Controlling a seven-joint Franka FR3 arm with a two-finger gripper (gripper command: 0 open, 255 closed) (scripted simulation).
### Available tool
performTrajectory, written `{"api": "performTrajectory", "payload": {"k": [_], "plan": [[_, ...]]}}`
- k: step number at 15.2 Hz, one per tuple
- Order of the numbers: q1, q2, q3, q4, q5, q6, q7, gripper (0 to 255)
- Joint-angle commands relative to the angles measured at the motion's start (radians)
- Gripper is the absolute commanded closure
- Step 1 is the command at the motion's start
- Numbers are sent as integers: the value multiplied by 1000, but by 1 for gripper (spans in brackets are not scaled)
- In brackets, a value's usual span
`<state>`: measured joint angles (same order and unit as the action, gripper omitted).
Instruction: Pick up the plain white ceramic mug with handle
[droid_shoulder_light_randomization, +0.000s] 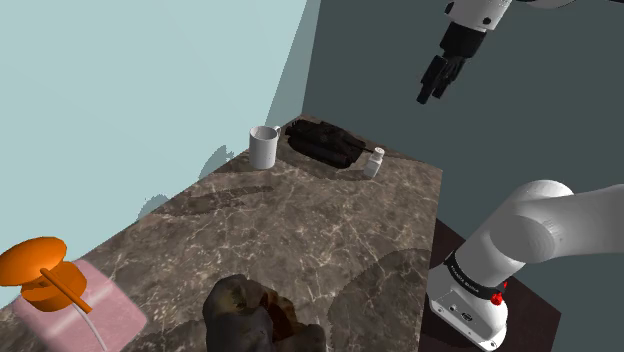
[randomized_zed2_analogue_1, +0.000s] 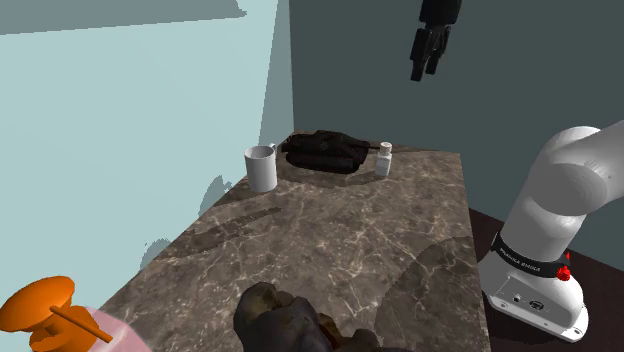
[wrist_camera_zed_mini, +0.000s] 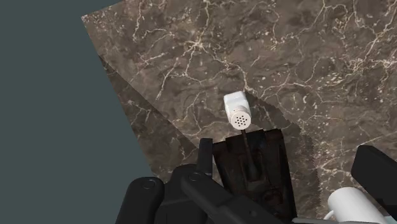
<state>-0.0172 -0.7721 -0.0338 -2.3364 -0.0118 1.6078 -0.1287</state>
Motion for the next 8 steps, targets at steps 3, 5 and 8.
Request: {"api": "performTrajectory", "payload": {"k": [3,5,8], "plan": [[12,38,34,-1,22,41,41,0],[23,81,69,3,41,82,81,0],[38,152,119,18,65,142,140,0]]}}
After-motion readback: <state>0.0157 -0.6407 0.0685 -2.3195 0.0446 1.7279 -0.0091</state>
